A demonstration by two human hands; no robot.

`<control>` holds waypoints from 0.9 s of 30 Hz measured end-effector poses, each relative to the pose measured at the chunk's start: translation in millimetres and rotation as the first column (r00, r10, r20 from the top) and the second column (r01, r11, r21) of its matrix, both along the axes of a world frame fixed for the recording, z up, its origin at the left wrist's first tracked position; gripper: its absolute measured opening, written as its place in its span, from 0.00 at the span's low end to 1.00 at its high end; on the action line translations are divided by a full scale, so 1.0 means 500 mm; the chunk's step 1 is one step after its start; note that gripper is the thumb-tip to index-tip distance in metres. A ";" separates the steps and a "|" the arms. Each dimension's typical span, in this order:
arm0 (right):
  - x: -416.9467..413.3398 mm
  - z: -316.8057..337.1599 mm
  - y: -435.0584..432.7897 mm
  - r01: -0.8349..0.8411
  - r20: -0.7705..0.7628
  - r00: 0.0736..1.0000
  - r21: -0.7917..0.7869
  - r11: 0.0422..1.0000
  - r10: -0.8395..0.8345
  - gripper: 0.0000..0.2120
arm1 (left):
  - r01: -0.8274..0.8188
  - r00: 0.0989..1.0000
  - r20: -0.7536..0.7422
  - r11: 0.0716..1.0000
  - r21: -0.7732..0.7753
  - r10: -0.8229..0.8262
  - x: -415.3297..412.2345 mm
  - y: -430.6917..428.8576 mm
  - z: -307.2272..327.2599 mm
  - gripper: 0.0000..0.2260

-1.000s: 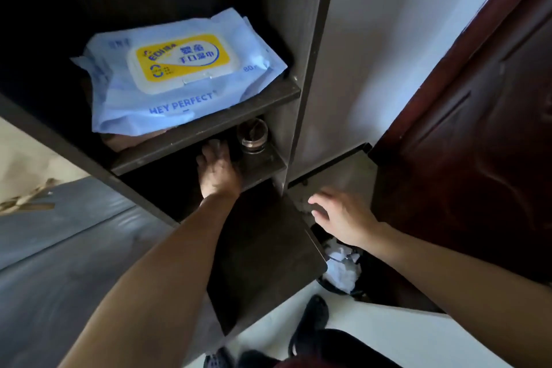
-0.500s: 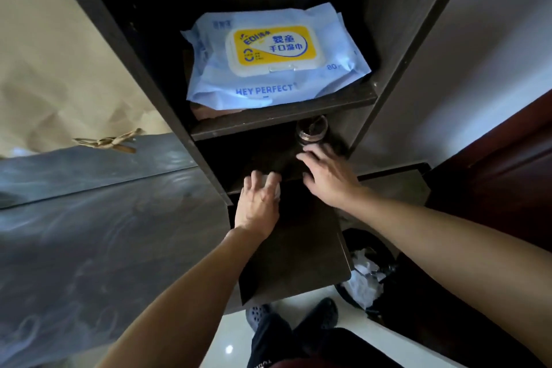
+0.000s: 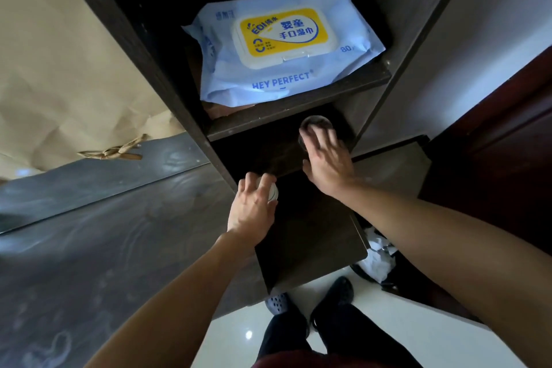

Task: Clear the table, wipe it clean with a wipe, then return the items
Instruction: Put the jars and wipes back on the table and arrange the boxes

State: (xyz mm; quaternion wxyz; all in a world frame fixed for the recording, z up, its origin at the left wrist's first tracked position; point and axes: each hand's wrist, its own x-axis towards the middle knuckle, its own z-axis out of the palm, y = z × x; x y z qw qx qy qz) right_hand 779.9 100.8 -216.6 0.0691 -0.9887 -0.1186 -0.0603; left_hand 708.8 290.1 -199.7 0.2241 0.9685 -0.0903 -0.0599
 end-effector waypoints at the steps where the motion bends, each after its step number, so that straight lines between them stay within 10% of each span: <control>1: -0.003 0.006 -0.003 0.006 0.026 1.000 0.002 1.000 -0.006 0.33 | 0.010 1.000 0.002 1.000 0.000 -0.010 0.002 0.002 0.002 0.22; 11: -0.010 0.023 0.005 0.077 -0.161 0.986 0.174 0.982 -0.049 0.26 | 0.000 0.999 0.040 1.000 0.007 0.000 -0.043 0.046 0.036 0.22; 27: -0.246 0.055 0.186 -0.490 -0.148 0.834 0.246 0.836 0.532 0.26 | -0.452 0.892 0.056 0.886 0.105 0.449 -0.352 0.208 0.059 0.17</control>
